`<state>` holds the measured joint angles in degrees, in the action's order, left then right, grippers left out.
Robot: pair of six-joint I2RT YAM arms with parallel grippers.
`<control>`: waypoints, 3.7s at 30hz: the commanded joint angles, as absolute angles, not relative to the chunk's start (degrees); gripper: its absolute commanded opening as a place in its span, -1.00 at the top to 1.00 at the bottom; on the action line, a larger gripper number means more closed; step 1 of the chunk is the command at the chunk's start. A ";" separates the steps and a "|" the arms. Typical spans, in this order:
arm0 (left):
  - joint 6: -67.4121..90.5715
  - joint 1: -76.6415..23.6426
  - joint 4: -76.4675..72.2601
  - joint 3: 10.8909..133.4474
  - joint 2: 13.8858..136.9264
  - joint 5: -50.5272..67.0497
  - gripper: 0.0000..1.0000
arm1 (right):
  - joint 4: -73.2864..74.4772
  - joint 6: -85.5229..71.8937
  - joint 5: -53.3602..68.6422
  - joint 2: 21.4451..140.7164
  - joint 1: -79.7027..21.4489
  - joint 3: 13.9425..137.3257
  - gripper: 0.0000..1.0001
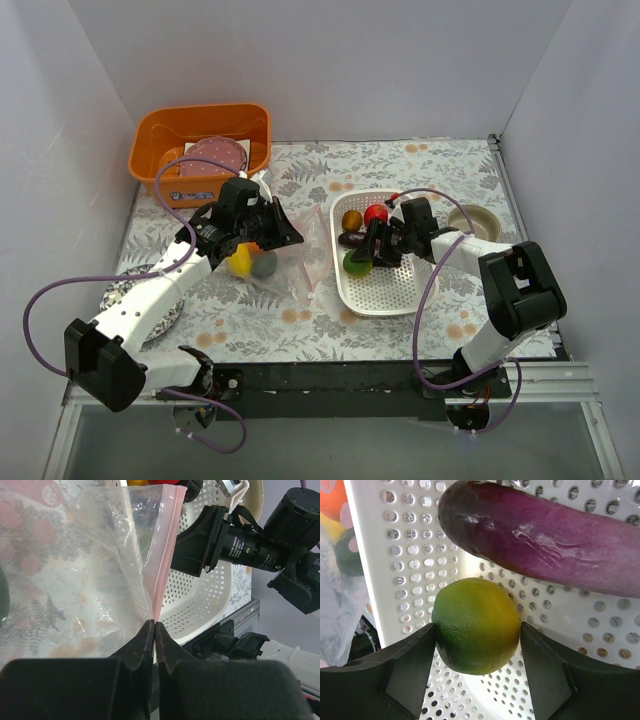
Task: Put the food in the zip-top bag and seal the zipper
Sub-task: Pick up the fake fruit from the bin, then place the fake fruit in the zipper food storage bag.
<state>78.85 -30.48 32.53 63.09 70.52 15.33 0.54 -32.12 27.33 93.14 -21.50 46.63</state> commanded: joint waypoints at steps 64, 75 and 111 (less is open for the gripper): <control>78.22 -30.23 30.41 63.72 73.39 17.84 1.00 | 7.03 -35.42 9.07 78.39 -44.21 60.29 -0.04; 78.22 -30.23 31.20 65.74 72.42 17.49 1.00 | 18.44 -31.82 1.49 83.66 -44.47 69.68 -0.25; 78.49 -30.23 32.52 65.83 69.61 16.52 1.00 | 29.00 -32.18 -11.26 77.60 -36.21 61.17 -0.70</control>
